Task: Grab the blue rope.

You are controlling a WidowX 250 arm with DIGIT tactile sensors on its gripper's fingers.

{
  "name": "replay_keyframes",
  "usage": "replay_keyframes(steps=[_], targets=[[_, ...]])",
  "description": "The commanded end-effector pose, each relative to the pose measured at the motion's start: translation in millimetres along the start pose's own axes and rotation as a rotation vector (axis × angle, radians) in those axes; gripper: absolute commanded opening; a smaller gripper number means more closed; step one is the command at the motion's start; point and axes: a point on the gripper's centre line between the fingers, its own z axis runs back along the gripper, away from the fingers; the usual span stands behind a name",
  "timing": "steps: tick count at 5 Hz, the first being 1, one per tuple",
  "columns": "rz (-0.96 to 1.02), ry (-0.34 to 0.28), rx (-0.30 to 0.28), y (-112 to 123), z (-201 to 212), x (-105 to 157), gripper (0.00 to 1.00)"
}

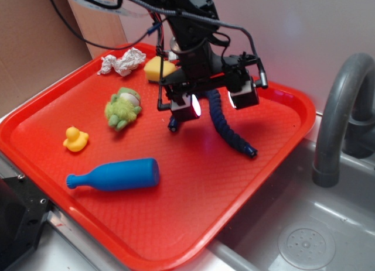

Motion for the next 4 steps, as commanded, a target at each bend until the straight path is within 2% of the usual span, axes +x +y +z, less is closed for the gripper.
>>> replay_keyframes(steps=[1,2,4], targets=[[0.005,0.013,-0.03,3,-11,3,0.0],[0.007,-0.001,-0.013,10,-12,2,0.0],[-0.065,-0.041,0.015,7,-13,-10,0.0]])
